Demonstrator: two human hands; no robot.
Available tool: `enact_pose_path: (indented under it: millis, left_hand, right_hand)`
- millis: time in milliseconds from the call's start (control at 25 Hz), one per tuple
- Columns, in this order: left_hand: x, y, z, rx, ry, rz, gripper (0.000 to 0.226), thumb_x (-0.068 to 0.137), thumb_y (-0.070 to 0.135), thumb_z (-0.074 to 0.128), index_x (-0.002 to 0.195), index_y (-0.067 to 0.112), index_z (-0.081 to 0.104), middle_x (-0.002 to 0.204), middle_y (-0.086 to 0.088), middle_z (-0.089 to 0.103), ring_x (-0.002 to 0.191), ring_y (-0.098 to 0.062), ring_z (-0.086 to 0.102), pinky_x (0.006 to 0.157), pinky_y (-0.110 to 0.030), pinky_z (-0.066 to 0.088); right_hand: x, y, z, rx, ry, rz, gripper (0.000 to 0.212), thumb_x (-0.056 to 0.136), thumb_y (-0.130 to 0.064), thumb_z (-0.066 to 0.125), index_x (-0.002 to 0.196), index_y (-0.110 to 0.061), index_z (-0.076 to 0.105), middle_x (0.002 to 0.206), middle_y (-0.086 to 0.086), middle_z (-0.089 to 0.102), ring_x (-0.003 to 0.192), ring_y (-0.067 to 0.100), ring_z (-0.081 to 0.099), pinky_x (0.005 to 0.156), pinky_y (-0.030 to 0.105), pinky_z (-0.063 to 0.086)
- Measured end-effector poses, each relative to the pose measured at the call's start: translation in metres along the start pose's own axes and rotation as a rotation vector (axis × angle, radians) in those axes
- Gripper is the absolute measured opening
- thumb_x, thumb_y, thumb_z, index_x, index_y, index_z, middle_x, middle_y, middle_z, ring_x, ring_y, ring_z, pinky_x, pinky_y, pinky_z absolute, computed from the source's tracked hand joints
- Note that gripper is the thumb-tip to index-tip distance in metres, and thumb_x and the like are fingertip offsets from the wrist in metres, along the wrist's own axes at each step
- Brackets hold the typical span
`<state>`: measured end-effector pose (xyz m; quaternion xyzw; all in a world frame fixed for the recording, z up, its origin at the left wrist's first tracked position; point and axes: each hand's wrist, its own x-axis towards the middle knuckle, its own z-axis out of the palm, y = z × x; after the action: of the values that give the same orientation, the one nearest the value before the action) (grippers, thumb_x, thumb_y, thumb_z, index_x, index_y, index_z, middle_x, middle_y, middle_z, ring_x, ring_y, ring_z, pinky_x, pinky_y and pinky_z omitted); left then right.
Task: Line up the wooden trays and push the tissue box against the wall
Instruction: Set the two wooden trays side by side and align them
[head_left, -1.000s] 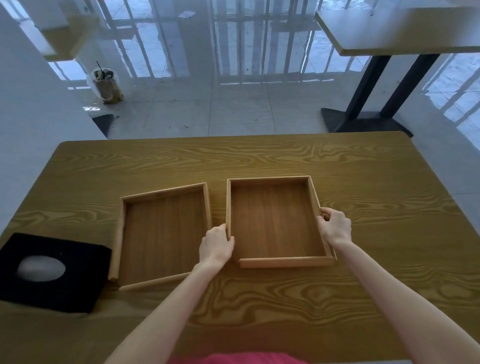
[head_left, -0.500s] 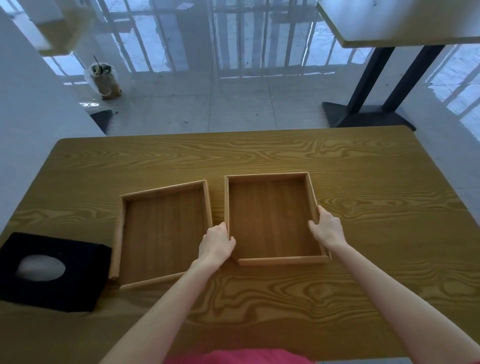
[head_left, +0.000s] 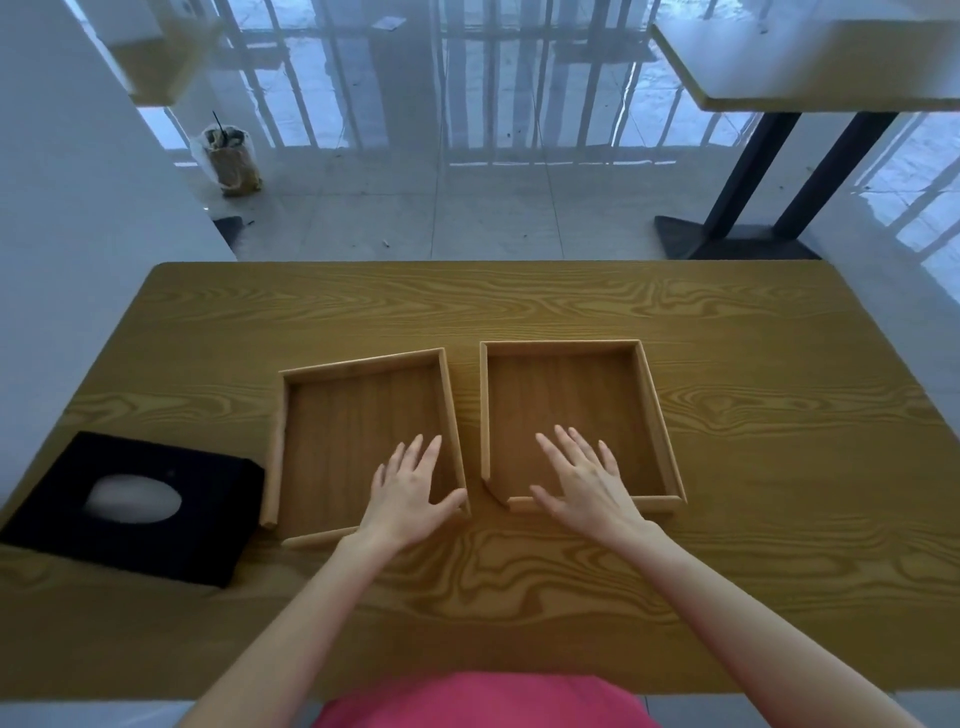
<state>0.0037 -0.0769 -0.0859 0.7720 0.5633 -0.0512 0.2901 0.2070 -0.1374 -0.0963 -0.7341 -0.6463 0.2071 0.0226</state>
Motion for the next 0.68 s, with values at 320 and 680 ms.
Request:
enact_pose_path:
  millis: [320, 680]
  left_hand:
    - [-0.018, -0.061, 0.006, 0.194, -0.126, 0.004, 0.065, 0.091, 0.038, 0.047, 0.146, 0.035, 0.012, 0.160, 0.003, -0.003, 0.147, -0.021, -0.006, 0.117, -0.058, 0.006]
    - [-0.011, -0.074, -0.002, 0.168, -0.217, 0.186, 0.046, 0.097, 0.024, 0.039, 0.138, 0.042, 0.031, 0.159, -0.005, -0.008, 0.145, -0.030, -0.017, 0.114, -0.060, -0.005]
  right_hand:
    - [-0.012, -0.014, 0.024, -0.060, -0.057, 0.019, 0.054, 0.092, -0.018, 0.044, 0.142, -0.026, 0.024, 0.157, 0.011, 0.008, 0.145, 0.025, 0.006, 0.117, 0.044, 0.013]
    - [-0.016, -0.023, 0.031, 0.058, 0.081, 0.068, 0.027, 0.090, -0.003, 0.044, 0.114, -0.009, 0.054, 0.150, 0.016, 0.031, 0.142, 0.030, 0.020, 0.110, 0.048, 0.024]
